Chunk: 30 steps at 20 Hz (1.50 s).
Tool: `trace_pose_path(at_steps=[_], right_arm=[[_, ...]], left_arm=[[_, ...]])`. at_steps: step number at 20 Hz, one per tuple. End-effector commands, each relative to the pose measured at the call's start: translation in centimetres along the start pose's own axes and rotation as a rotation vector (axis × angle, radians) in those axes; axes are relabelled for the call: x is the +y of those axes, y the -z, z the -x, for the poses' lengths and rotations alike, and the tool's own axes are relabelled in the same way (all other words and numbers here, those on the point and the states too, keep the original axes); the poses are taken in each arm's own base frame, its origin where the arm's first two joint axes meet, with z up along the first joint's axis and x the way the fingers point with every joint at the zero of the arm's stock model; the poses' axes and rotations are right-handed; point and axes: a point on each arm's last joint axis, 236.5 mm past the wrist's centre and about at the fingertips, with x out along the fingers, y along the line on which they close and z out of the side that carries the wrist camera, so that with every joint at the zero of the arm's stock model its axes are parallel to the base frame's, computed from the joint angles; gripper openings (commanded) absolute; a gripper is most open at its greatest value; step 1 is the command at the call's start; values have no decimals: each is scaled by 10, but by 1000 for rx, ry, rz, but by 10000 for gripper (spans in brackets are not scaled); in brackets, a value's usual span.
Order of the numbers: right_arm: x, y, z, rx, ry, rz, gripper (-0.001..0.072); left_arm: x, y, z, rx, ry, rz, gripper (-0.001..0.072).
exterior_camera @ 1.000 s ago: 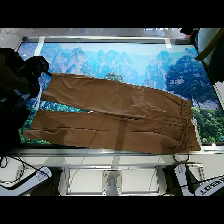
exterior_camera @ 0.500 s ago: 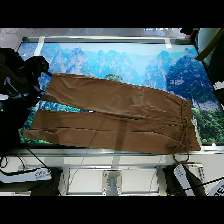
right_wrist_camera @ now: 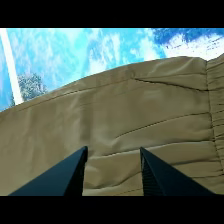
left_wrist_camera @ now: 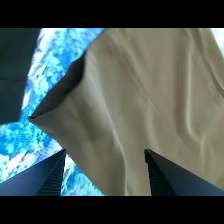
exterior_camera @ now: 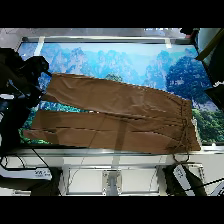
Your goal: Fold the clothes and pants, and hang the long-sleeved shirts on hangers.
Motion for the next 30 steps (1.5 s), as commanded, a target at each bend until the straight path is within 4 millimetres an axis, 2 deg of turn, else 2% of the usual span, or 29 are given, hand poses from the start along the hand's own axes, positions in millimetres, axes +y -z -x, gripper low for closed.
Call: trace_pose_path(at_steps=[1, 5, 9, 10, 12, 14, 15, 20, 22, 25, 27, 30], right_arm=[[1, 1, 0, 6, -1, -6, 397], [-6, 3, 0, 12, 27, 4, 396], [-10, 1, 0, 7, 45, 11, 396], [-10, 1, 0, 7, 45, 11, 396], [-10, 1, 0, 6, 46, 11, 396], [-10, 1, 0, 7, 46, 11, 396], [-10, 1, 0, 7, 46, 11, 396], [-19, 3, 0, 15, 81, 28, 396], [-35, 6, 2, 30, 148, 51, 396], [-70, 14, 2, 85, 274, 73, 396], [-92, 22, -17, 163, 298, 44, 397], [-130, 31, -70, 249, 290, -44, 398]], left_arm=[[9, -2, -14, 0, -16, 61, 596], [8, -20, -23, -56, -16, 120, 594], [3, -7, -40, -18, -15, 113, 589], [5, -2, -44, -3, -20, 124, 552], [6, 3, -48, 9, -23, 143, 405], [4, 2, -47, 9, -19, 141, 111], [3, 1, -45, 8, -16, 132, 11], [-7, -12, -31, -24, -8, 83, 7], [-6, -18, -18, -36, -36, -5, 7], [2, -25, 11, -28, -81, -108, 6], [4, -26, 26, -13, -92, -132, 6], [-3, -24, 38, -1, -81, -141, 6]])
